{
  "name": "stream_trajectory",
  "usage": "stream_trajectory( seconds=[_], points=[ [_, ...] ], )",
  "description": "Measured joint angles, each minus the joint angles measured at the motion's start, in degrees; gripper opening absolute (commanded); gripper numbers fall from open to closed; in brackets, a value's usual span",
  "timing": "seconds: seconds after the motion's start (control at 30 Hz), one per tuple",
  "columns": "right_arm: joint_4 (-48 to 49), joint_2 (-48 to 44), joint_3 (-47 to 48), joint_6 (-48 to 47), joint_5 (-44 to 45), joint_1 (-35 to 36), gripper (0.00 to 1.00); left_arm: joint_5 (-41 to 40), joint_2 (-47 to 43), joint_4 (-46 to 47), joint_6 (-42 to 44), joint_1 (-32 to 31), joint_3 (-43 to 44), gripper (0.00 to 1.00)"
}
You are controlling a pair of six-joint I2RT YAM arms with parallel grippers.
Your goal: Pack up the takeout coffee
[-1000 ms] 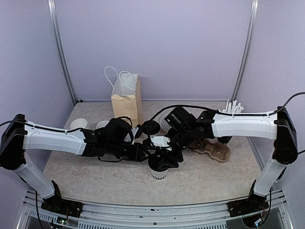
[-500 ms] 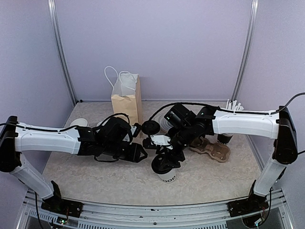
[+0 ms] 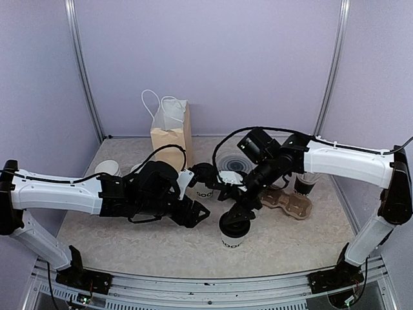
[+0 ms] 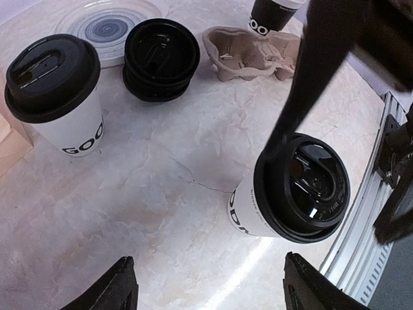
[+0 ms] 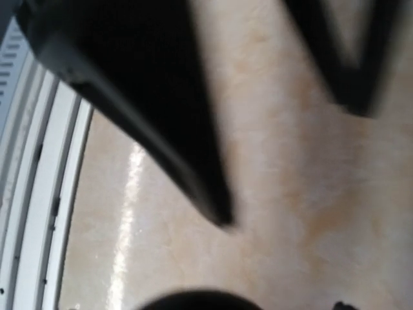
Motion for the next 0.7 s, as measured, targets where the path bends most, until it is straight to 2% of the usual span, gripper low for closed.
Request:
stream_trajectory(
  seconds=[0.03, 0.07, 0.1, 0.23, 0.4, 0.7],
  points=[
    [-0.42, -1.18, 0.0, -0.24, -1.14, -1.46, 0.88, -0.04, 0.0, 0.07, 1.22, -0.2, 0.04, 0.76],
    [-0.72, -2.12, -0.02, -0.5, -1.97, -2.71, 0.97, -0.04, 0.0, 0.17, 2.71, -0.44, 0.09, 0.76],
    [-0.83, -3.45, -0.22, -0.87, -3.13, -4.52, 0.99, -0.02, 0.0, 0.37, 3.72, -0.55, 0.09, 0.76],
    [-0.76, -9.05, -3.58, -2.93, -4.92, -9.05, 1.0, -0.07, 0.02, 1.81, 7.13, -0.92, 0.09, 0.75],
    [-1.29, -10.25, -8.57, -5.62, -4.61, -7.93, 0.99, -3.8, 0.22, 3.76, 8.28, -1.11, 0.31, 0.74],
    [0.96, -9.18, -12.79, -7.34, 4.85, -1.84, 0.99, -8.81, -0.39, 6.45, 6.69, 0.81, 0.15, 0.74]
  ],
)
